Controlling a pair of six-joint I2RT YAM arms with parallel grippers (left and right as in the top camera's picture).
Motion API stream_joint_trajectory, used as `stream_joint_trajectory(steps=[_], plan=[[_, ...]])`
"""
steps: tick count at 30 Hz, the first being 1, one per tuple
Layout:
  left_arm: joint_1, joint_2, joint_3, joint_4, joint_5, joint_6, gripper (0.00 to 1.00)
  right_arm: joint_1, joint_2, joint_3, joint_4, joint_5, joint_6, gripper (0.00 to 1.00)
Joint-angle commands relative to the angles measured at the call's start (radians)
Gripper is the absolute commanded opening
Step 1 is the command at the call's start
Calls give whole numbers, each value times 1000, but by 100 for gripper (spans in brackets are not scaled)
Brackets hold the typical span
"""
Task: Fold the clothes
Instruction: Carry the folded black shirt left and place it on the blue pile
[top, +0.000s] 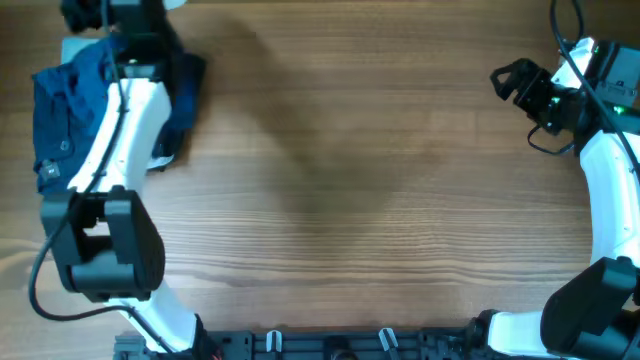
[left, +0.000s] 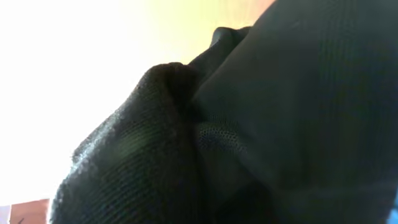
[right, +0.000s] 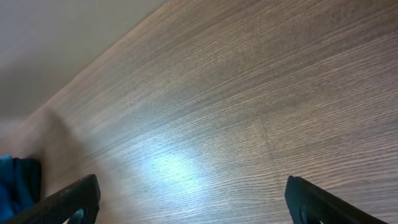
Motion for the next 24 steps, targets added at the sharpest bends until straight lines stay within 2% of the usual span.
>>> stream_joint_trajectory(steps=[1, 5, 9, 11, 13, 14, 16, 20, 22, 24], plan=[[83, -37, 13, -12, 39, 41, 4, -3, 0, 23, 4, -20, 23, 96], [140, -37, 13, -19, -139, -51, 4, -3, 0, 23, 6, -20, 24, 96], [179, -37, 13, -127, -458, -162, 4, -3, 0, 23, 18, -20, 24, 96], [173, -37, 13, -220, -580, -293, 4, -3, 0, 23, 21, -20, 48, 96], [158, -37, 13, -306, -631, -544, 4, -3, 0, 23, 20, -23, 49, 96], [154, -37, 13, -320, -630, -640, 4, -3, 0, 23, 19, -32, 47, 96], [142, -37, 13, -381, -617, -914, 4, -3, 0, 23, 17, -39, 47, 96], [107, -37, 13, -478, -492, -1112, 4, -2, 0, 23, 12, -44, 49, 96], [102, -37, 13, -505, -359, -1286, 4, -2, 0, 23, 5, -51, 48, 96], [102, -37, 13, -558, -109, -1333, 4, -2, 0, 23, 2, -51, 47, 96]])
